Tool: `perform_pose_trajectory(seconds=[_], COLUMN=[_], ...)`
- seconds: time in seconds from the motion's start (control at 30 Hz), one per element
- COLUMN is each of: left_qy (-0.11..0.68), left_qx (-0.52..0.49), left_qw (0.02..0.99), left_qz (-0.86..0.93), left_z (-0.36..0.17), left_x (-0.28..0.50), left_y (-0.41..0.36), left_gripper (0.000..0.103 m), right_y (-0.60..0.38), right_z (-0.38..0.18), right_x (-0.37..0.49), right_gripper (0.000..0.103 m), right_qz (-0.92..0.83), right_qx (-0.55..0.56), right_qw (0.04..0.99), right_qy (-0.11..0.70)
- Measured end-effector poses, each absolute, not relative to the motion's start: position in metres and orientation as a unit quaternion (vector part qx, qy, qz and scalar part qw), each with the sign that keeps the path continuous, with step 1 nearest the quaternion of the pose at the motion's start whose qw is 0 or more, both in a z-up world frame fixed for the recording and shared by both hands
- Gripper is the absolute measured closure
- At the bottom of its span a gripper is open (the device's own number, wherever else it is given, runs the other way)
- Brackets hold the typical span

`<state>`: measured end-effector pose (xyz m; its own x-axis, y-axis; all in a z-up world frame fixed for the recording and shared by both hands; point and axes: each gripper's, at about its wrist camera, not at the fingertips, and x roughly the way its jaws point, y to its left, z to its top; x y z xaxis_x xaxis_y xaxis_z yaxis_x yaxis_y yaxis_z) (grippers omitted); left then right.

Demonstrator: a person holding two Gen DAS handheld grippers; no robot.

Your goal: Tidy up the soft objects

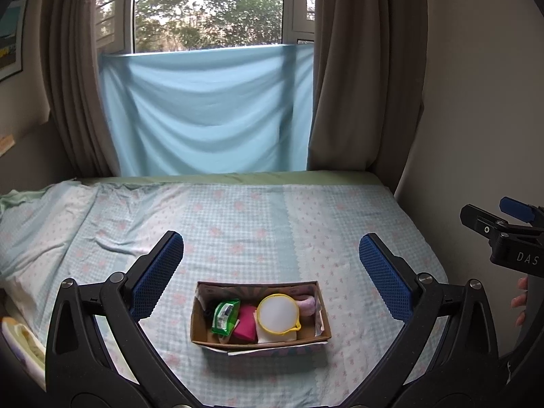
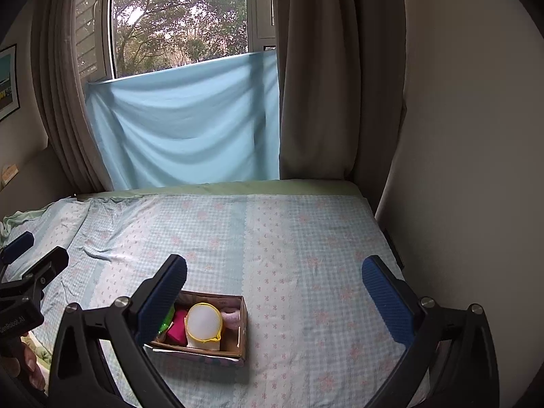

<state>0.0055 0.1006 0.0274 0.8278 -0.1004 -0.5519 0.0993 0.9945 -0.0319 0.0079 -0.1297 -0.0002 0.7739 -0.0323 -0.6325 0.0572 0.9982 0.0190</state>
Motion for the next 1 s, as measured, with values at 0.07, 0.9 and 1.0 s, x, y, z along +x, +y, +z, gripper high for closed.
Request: perform_pose_trajectory(seconds=[0.07,0.9,1.0], left_qy=[0.289,0.286,0.284], left_qx=[-0.002,-0.002,-0.002], left_qw=[0.956,0.957,0.958], left_qz=[-0.050,-0.043,-0.042], left_z=[0.0283,0.0257,0.0257], left_x=[0.0048,0.0062,0.0055], left_y=[0.1020,0.1012,0.1004], left_gripper=[0.000,0.000,0.000], right_y=[-0.1296,-0.1301,-0.1302], right_z=[-0.0001,0.0020,0.0017], right_x=[0.0078,0.0103,0.0107], right_gripper=[0.000,0.000,0.000], right_qz=[-0.023,-0.020,-0.020], right_qx=[0.019,0.018,0.019], right_qw=[0.942,0.943,0.942], right_qy=[0.335,0.332,0.333])
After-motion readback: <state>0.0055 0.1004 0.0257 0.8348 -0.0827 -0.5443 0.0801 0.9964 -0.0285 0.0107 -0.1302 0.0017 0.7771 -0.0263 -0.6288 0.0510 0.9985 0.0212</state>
